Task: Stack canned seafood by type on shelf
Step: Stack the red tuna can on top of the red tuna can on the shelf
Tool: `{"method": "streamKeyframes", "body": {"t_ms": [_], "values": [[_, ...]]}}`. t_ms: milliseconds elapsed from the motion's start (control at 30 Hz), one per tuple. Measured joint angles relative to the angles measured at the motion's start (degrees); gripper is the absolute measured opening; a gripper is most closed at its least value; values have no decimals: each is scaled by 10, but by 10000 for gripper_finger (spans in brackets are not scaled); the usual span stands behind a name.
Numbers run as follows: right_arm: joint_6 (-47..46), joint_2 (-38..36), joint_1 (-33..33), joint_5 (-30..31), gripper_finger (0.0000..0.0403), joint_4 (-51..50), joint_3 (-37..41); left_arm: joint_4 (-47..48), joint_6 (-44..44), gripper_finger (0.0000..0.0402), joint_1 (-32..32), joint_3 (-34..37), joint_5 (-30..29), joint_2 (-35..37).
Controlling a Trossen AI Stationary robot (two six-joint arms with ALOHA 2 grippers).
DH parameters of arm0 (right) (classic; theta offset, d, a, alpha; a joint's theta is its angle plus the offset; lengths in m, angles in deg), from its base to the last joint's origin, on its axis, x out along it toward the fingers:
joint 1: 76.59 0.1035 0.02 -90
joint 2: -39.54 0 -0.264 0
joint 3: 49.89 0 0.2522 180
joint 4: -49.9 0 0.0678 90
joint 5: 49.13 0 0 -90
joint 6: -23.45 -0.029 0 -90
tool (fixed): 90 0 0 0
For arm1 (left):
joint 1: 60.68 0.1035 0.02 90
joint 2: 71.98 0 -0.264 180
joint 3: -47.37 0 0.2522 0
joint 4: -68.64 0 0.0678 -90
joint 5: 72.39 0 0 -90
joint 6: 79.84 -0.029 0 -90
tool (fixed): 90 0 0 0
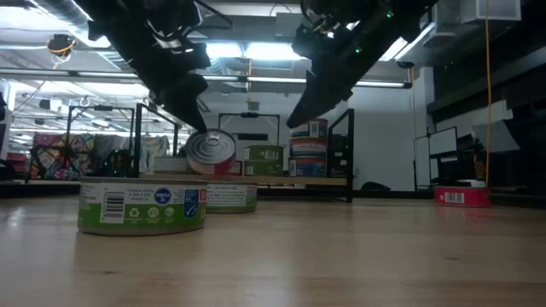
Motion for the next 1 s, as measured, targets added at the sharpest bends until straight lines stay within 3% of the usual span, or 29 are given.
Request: {"method": "streamKeyframes", "body": {"t_ms": [1000], "values": [[0,1,0,0,250,3,0,-129,-75,0,130,0,14,0]]}}
